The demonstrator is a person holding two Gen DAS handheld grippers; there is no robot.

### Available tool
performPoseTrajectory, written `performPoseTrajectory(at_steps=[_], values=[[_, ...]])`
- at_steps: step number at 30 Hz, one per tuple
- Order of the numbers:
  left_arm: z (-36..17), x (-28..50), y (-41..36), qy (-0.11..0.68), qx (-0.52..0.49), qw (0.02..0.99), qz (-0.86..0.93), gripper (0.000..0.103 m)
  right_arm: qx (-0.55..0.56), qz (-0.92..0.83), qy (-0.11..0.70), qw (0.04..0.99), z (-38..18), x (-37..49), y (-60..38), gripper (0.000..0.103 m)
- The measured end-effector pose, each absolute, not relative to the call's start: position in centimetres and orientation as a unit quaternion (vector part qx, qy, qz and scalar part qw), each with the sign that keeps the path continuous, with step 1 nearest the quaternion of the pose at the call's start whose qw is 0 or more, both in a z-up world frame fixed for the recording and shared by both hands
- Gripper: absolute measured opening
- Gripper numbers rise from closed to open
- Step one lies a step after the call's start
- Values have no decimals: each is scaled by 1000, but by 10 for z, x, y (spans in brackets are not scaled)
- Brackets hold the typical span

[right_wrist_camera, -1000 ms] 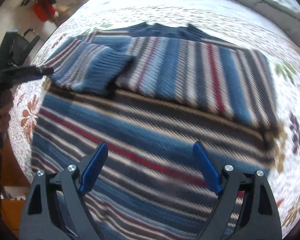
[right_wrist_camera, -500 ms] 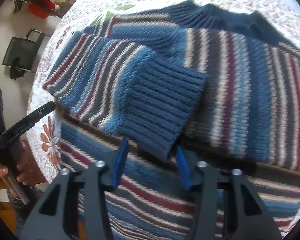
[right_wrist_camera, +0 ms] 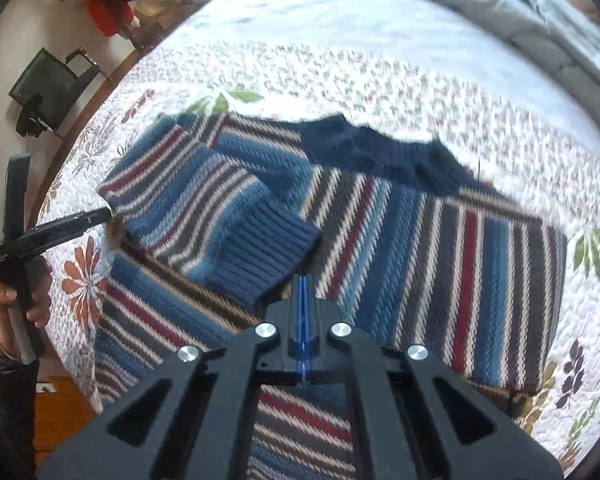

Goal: Fold small clothes

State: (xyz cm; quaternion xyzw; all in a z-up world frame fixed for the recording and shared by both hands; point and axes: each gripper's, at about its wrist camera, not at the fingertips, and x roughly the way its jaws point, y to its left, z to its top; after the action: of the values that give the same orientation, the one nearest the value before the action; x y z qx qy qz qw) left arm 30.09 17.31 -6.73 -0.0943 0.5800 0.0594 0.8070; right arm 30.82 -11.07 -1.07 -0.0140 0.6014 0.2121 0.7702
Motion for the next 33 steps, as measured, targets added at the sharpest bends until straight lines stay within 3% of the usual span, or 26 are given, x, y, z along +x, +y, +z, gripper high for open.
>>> performPoseTrajectory(at_steps=[1,3,5,12,13,15,17,27,33], values=[[-68,300,169,582,-94,806,57,75,-5,213,615,759,-20,309,-111,7],[-70,300,164,587,-95,802,48,76,7,219,634,742,-37,310,-105,28],[-71,300,158,592,-91,800,39,76,41,227,647,727,-53,313,-99,42],[-72,301,152,589,-59,806,31,82,119,239,662,701,-84,335,-83,50],[-74,301,154,590,-62,805,32,82,111,238,665,699,-88,335,-75,48],[-79,302,156,593,-66,802,35,82,76,236,660,709,-88,333,-62,18],[-83,303,157,596,-69,799,40,82,76,250,656,708,-85,330,-59,10],[-69,305,152,583,-67,809,42,82,-17,193,586,787,-8,322,-124,8],[-71,312,134,582,-54,811,39,82,-25,125,576,807,8,329,-198,8]])
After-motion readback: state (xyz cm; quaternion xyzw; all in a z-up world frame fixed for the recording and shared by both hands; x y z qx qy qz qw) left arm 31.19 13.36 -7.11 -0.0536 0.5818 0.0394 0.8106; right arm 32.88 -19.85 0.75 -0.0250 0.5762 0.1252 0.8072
